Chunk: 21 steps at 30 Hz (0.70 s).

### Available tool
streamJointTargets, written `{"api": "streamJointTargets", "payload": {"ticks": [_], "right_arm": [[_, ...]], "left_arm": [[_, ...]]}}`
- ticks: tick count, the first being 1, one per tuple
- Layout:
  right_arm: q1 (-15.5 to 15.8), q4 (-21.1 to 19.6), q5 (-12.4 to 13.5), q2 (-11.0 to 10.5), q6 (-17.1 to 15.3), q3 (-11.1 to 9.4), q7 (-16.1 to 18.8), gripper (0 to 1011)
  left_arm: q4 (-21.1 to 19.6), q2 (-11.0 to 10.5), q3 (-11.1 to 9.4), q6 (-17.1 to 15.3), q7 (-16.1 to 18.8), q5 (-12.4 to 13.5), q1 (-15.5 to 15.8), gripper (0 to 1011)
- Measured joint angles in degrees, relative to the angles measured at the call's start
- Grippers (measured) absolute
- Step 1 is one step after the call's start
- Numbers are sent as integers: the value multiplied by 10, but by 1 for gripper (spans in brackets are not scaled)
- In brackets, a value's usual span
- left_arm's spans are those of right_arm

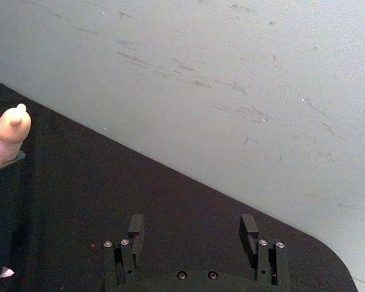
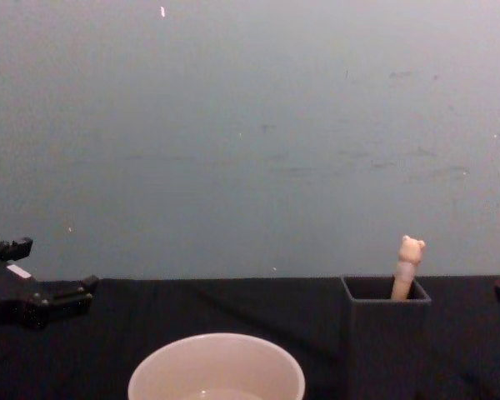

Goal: Pick up the stirring spoon with one hand, stir inside the cup, then place it back in its original position.

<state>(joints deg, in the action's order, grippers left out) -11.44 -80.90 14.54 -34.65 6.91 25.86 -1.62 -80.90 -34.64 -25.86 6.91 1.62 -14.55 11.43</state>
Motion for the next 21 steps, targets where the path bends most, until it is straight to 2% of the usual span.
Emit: {"api": "streamJointTargets", "payload": {"ticks": [18,21], "right_arm": [[0,0,0,0,0,0,0,1000],[5,-4,2,1,4,-9,2,1000]], "left_arm": [[0,0,0,0,0,0,0,1001],[0,0,0,0,0,0,0,1001]]}}
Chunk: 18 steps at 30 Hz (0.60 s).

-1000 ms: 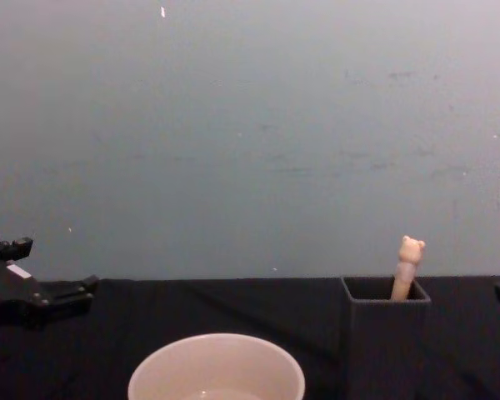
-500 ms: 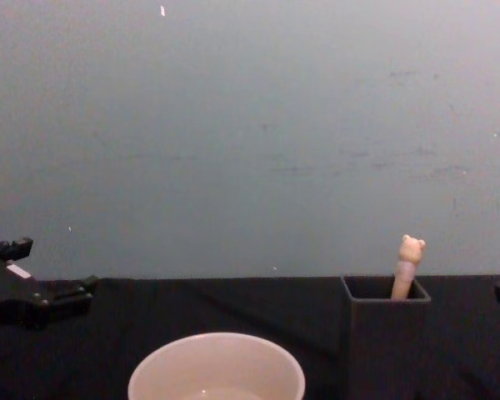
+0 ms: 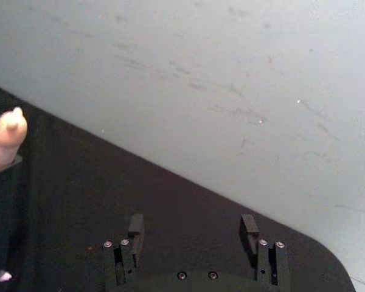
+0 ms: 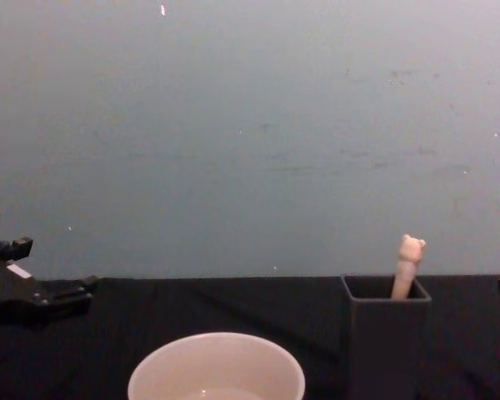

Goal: Pick up the stirring spoon with one hand, stir inside the cup, then place it back in its original position.

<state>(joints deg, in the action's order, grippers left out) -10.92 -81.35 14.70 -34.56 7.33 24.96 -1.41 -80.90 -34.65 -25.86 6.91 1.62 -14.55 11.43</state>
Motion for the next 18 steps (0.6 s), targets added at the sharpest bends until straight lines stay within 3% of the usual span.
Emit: {"api": "streamJointTargets", "payload": {"ticks": [6,9,12,14,15,18], "right_arm": [[15,-17,20,-8,1,-18,25,1000],[25,-31,42,-18,-3,-29,53,1000],[41,-51,82,-34,-10,-43,104,1000],[44,-55,91,-36,-13,-45,112,1000],[51,-65,113,-41,-21,-51,136,1000],[63,-82,138,-49,-31,-57,172,1000]], "left_arm": [[0,0,0,0,0,0,0,1001],[0,0,0,0,0,0,0,1001],[0,0,0,0,0,0,0,1001],[0,0,0,0,0,0,0,1001],[0,0,0,0,0,0,0,1001],[0,0,0,0,0,0,0,1001]]}}
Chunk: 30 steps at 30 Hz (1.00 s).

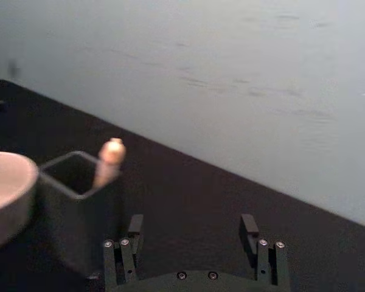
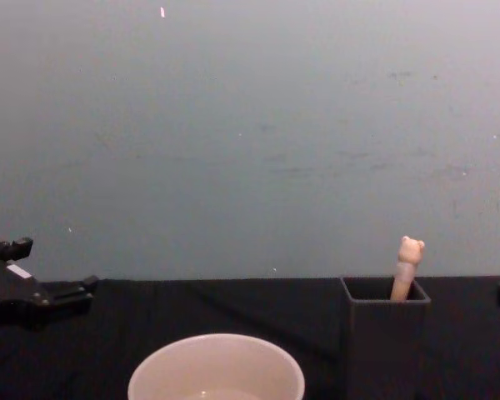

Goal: Pick up the stirring spoon with one hand, stir inside the cup, then place it back in its original position.

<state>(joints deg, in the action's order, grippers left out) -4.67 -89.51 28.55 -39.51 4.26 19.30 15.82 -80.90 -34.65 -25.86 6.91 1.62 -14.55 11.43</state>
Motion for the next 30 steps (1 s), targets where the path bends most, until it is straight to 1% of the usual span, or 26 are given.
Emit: {"api": "streamJointTargets", "payload": {"ticks": [1,2,5,6,8,11,18,26,30], "right_arm": [[2,-3,4,-1,-1,0,6,1000],[6,-9,11,-3,-4,-1,21,1000],[8,-16,20,-3,-8,0,40,1000],[8,-20,24,-1,-12,1,51,1000],[6,-22,28,4,-19,5,63,1000],[1,-22,29,11,-26,8,70,1000],[-25,-6,31,42,-45,16,89,1000],[-57,23,36,75,-69,16,102,1000],[-68,36,37,86,-72,16,111,1000]], "left_arm": [[0,0,0,0,0,0,0,1001],[0,0,0,0,0,0,0,1002],[0,0,0,0,0,0,0,1001],[0,0,0,0,0,0,0,1001],[0,0,0,0,0,0,0,1001],[0,0,0,0,0,0,0,1001],[0,0,0,0,0,0,0,1001],[0,0,0,0,0,0,0,1002],[0,0,0,0,0,0,0,1001]]}}
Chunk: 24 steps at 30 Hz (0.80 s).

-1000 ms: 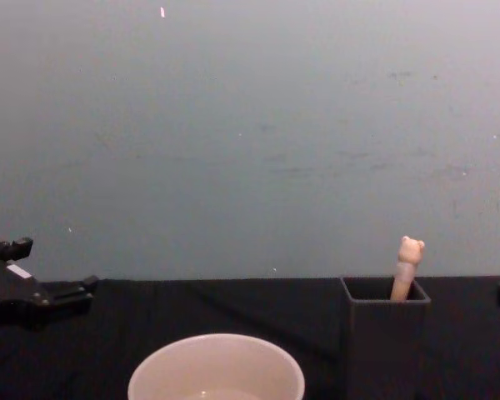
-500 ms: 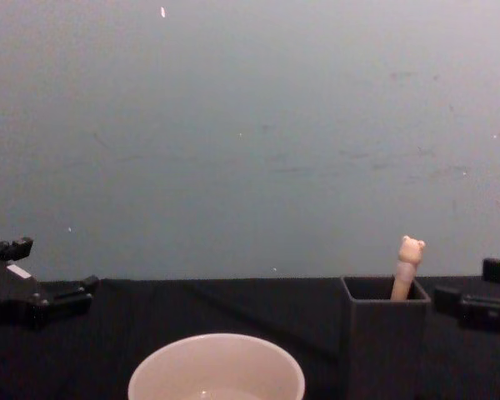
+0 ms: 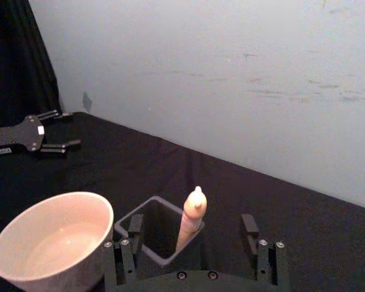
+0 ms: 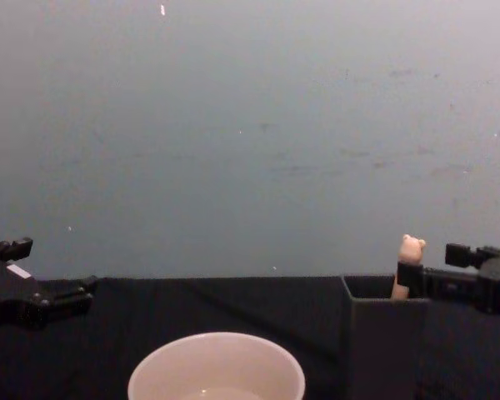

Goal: Pick up the stirring spoon with one hand, stir inside the cup, then place it back in its original position.

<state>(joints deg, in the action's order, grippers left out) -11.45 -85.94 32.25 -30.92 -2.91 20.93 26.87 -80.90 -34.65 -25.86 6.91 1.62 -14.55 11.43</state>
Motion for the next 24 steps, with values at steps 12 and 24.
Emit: {"api": "streamJointTargets", "payload": {"ticks": [12,24], "right_arm": [[-27,36,0,22,0,5,14,1000],[-45,54,-2,34,-4,12,19,1000]], "left_arm": [[0,0,0,0,0,0,0,1001],[0,0,0,0,0,0,0,1001]]}}
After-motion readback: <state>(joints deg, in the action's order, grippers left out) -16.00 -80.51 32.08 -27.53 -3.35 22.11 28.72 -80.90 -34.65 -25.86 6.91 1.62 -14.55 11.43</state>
